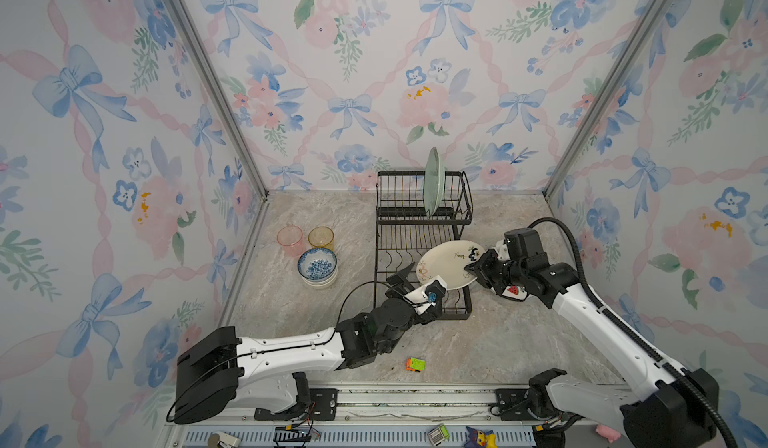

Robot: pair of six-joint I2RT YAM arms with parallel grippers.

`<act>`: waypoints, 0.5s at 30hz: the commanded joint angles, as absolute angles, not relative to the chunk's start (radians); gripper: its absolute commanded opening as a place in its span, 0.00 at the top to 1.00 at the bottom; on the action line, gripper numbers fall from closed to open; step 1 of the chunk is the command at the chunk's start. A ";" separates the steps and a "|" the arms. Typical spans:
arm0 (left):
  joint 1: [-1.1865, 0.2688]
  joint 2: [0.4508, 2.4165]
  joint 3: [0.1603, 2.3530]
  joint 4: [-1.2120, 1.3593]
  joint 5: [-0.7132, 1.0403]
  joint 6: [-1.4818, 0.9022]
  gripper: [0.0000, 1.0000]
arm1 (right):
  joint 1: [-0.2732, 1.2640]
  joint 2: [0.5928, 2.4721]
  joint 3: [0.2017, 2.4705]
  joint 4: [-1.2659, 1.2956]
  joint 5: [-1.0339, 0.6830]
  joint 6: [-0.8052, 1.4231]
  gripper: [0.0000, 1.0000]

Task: Unload the mixed dishes from the dish rack
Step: 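Carry the cream plate toward the watermelon plate with the right gripper while the left releases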

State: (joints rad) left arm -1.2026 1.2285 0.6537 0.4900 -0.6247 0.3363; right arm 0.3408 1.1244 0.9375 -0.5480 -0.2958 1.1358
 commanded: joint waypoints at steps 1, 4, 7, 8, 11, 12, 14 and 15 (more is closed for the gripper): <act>-1.190 1.216 0.636 0.526 -0.655 0.314 0.02 | 0.299 1.027 0.920 -0.575 -0.267 1.114 1.00; -1.177 1.201 0.623 0.542 -0.639 0.297 0.02 | 0.248 0.950 0.882 -0.611 -0.240 1.118 1.00; -1.153 1.192 0.611 0.557 -0.603 0.277 0.02 | 0.200 0.891 0.866 -0.652 -0.206 1.113 1.00; -1.146 1.193 0.609 0.560 -0.596 0.269 0.02 | 0.186 0.879 0.864 -0.661 -0.198 1.107 1.00; -1.125 1.195 0.606 0.561 -0.573 0.249 0.02 | 0.152 0.851 0.868 -0.693 -0.154 1.078 1.00; -1.119 1.193 0.606 0.563 -0.568 0.246 0.02 | 0.139 0.846 0.867 -0.703 -0.138 1.076 1.00; -1.114 1.192 0.604 0.563 -0.560 0.240 0.02 | 0.109 0.841 0.860 -0.696 -0.138 1.070 1.00; -1.110 1.191 0.602 0.564 -0.560 0.235 0.02 | 0.092 0.842 0.859 -0.691 -0.138 1.064 1.00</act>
State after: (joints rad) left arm -1.1183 1.2106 0.6189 0.5343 -0.5850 0.2691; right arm 0.1246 0.8608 0.8589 -0.7319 -0.1593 1.0916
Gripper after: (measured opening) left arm 0.980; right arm 0.152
